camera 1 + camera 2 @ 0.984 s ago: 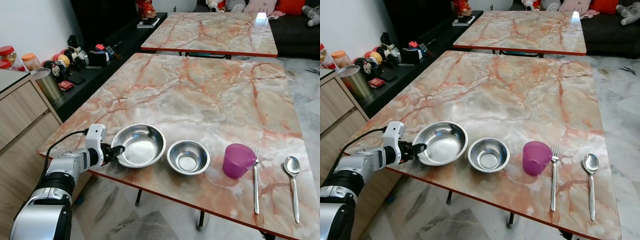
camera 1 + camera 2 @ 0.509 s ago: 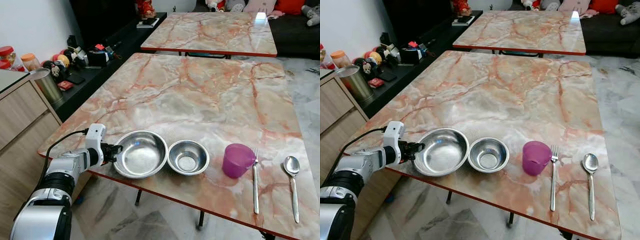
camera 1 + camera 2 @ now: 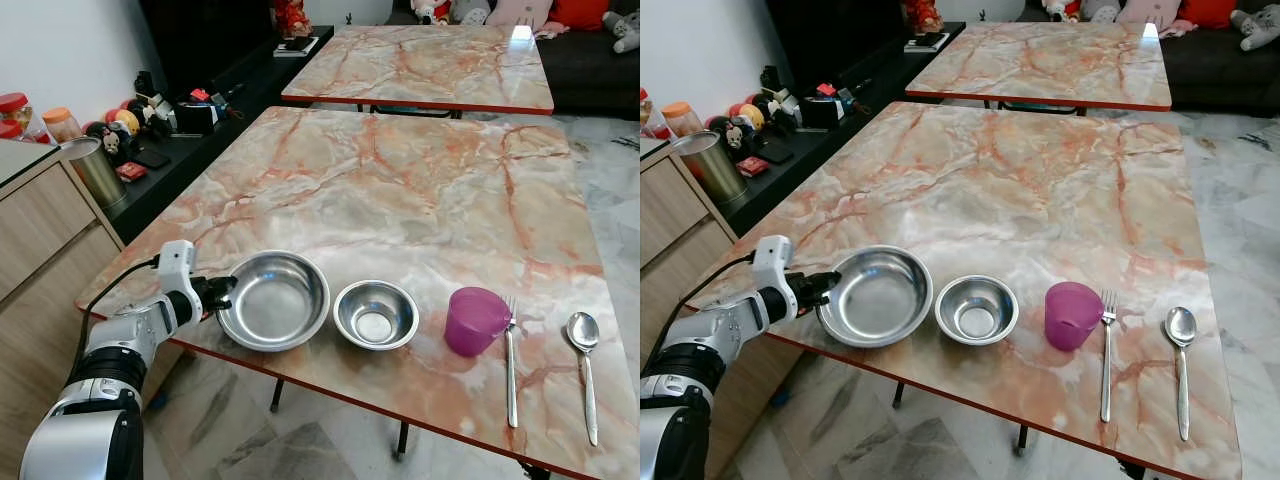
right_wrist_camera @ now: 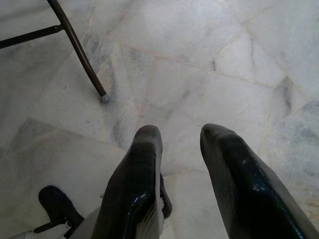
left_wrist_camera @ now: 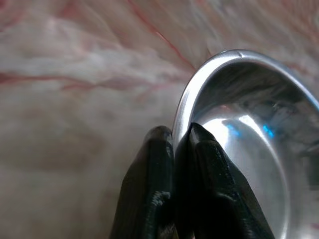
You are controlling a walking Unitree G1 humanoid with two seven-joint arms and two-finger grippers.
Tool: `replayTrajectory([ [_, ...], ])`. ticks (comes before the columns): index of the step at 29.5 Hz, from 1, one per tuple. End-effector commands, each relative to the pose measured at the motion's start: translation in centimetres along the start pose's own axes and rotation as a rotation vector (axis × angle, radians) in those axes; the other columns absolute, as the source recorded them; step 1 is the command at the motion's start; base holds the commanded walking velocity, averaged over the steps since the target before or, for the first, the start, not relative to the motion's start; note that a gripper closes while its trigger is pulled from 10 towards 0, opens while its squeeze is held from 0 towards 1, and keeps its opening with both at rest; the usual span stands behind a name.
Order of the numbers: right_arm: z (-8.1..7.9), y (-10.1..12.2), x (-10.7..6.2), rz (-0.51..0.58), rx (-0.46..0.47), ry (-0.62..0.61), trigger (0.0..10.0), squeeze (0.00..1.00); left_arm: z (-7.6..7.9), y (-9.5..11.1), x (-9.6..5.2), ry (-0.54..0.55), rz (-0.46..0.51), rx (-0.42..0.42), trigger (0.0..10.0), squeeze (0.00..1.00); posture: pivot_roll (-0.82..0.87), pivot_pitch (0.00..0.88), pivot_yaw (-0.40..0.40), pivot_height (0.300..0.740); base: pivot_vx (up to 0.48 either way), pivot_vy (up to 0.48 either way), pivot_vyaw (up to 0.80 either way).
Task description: Setting the table
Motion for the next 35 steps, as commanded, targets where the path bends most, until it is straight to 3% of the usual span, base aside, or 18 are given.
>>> replayTrajectory([
  [1, 0.2, -0.4, -0.1, -0.012, 0.0, -0.006, 10.0, 0.0, -0.9, 1.6, -0.2, 0.062, 0.092, -0.066, 0.0, 0.0, 0.01, 0.036, 0.08, 0.74, 0.0, 0.0, 0.0],
  [2, 0.2, -0.3, 0.0, -0.012, 0.0, -0.007, 10.0, 0.0, -1.6, 2.6, -0.5, 0.106, 0.165, -0.109, 0.0, 0.0, 0.0, 0.036, 0.08, 0.74, 0.0, 0.0, 0.0],
  [5, 0.2, -0.3, 0.0, -0.012, 0.0, -0.007, 10.0, 0.0, -1.9, 3.2, -0.7, 0.122, 0.206, -0.109, 0.0, 0.0, 0.0, 0.036, 0.08, 0.74, 0.0, 0.0, 0.0],
  [6, 0.2, -0.3, 0.0, -0.012, -0.001, -0.008, 10.0, 0.0, -2.5, 3.8, -1.0, 0.151, 0.249, -0.15, 8.0, 0.0, 0.01, 0.04, 0.076, 0.74, 0.0, 0.0, 0.0],
  [7, 0.2, -0.3, 0.0, -0.012, -0.001, -0.008, 10.0, 0.0, -3.4, 4.5, -1.6, 0.195, 0.307, -0.204, 10.0, 0.0, 0.01, 0.04, 0.076, 0.74, 0.0, 0.0, 0.0],
  [17, 0.2, -0.2, 0.0, -0.01, -0.002, -0.005, 10.0, 0.0, -6.5, 4.7, -3.6, 0.357, 0.426, -0.328, 10.0, 0.0, 0.01, 0.044, 0.073, 0.74, 0.0, 0.0, 0.0],
  [19, 0.1, -0.2, 0.0, -0.009, -0.001, -0.005, 10.0, 0.0, -9.1, 3.9, -5.6, 0.535, 0.47, -0.378, 10.0, 0.0, 0.01, 0.042, 0.073, 0.74, 0.0, 0.0, 0.0],
  [20, 0.1, -0.2, 0.0, -0.009, -0.001, -0.005, 10.0, 0.0, -9.1, 3.9, -5.6, 0.535, 0.47, -0.378, 10.0, 0.0, 0.01, 0.042, 0.073, 0.74, 0.0, 0.0, 0.0],
  [23, 0.1, -0.2, 0.0, -0.009, 0.001, -0.006, 10.0, 0.0, -11.9, 2.5, -8.4, 0.724, 0.506, -0.428, 10.0, 0.0, 0.01, 0.041, 0.075, 0.74, 0.0, 0.0, 0.0],
  [29, 0.1, -0.2, 0.0, -0.008, 0.004, -0.004, 10.0, 0.0, -13.5, 1.2, -10.4, 0.84, 0.515, -0.429, 10.0, 0.0, 0.02, 0.041, 0.077, 0.74, 0.0, 0.0, 0.0],
  [31, 0.0, -0.2, 0.0, -0.006, 0.008, -0.004, 10.0, 0.0, -14.6, 0.6, -12.1, 0.942, 0.525, -0.41, 10.0, 0.0, 0.01, 0.042, 0.078, 0.74, 0.0, 0.0, 0.0],
  [32, 0.0, -0.2, 0.0, -0.006, 0.008, -0.004, 10.0, 0.0, -14.6, 0.6, -12.1, 0.942, 0.525, -0.41, 10.0, 0.0, 0.01, 0.042, 0.078, 0.74, 0.0, 0.0, 0.0],
  [35, 0.0, -0.2, 0.0, -0.005, 0.009, -0.004, 10.0, 0.0, -15.7, -0.1, -14.0, 1.044, 0.537, -0.412, 10.0, 0.0, 0.02, 0.041, 0.078, 0.74, 0.0, 0.0, 0.0],
])
Point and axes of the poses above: a point about 5 cm out from each wrist's last joint towards the gripper, its own x axis pointing out of the wrist towards the gripper, its own y axis along the axis of the wrist's last joint, z = x × y, the point moved 3 cm from there along x, pointing out of the wrist towards the gripper, and after that the axes turned 9 degrees about x, right-handed, at the moved point
